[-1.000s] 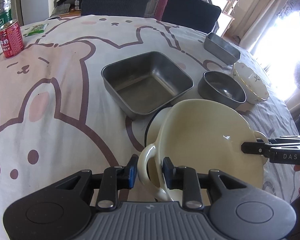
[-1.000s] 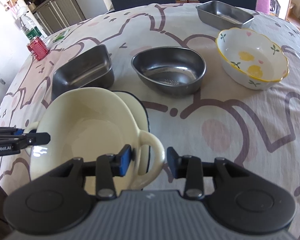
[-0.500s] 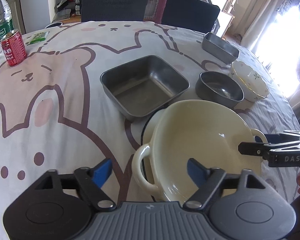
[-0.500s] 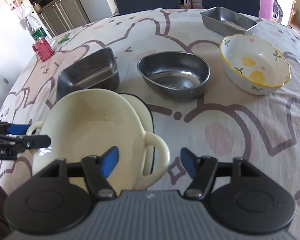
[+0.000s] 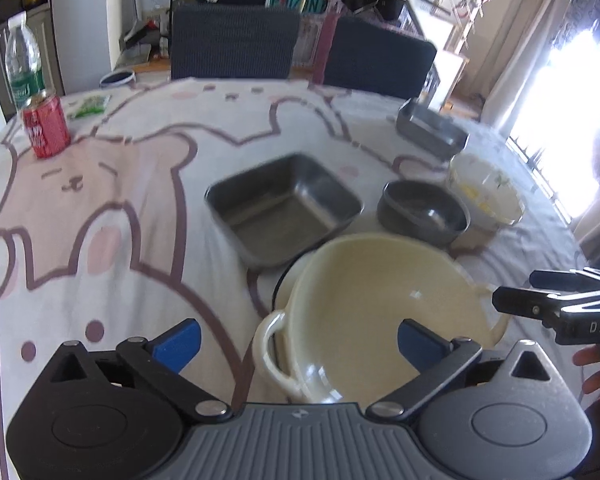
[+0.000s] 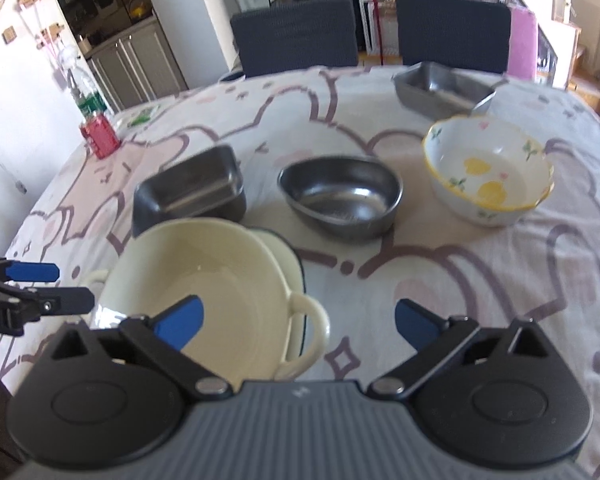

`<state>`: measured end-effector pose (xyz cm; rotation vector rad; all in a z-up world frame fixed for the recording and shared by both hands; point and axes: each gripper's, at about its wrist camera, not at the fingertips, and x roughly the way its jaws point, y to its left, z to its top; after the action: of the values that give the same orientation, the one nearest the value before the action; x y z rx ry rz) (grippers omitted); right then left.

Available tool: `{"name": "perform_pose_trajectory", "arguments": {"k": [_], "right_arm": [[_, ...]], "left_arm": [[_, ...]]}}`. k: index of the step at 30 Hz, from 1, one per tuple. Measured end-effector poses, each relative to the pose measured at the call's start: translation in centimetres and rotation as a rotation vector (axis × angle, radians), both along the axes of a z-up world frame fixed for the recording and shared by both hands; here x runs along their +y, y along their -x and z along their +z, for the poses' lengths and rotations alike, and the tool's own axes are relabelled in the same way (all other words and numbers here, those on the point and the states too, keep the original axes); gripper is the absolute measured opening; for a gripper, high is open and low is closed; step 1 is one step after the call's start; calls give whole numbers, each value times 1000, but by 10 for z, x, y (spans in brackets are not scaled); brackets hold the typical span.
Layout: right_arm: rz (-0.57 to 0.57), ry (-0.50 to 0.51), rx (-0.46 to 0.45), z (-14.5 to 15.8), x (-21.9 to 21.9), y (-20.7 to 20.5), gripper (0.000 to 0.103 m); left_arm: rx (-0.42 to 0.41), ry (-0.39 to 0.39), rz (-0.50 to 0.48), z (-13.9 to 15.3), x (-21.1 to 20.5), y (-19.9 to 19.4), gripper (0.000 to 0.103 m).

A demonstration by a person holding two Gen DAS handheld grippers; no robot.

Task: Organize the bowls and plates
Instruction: 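Move both grippers to the yellow-rimmed floral bowl and grasp its rim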

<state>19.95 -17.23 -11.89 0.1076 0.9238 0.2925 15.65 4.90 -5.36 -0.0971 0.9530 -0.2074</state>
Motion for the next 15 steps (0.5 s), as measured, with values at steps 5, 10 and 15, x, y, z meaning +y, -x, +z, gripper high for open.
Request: {"name": "perform_pose_trajectory", "arguments": {"k": [5,10,15], "right_arm": [[-59,-27,-88,25,-22,6,103],[-158,-72,-152,42,-54,5,103],[-266,-80,-182,50,-93,-5,103]], "left_arm": [[-74,17,-27,22,-19,-3,103],[-125,33,-74,36,-48,-12,103],[-160,54,-130,41,-81,-27,103]]}}
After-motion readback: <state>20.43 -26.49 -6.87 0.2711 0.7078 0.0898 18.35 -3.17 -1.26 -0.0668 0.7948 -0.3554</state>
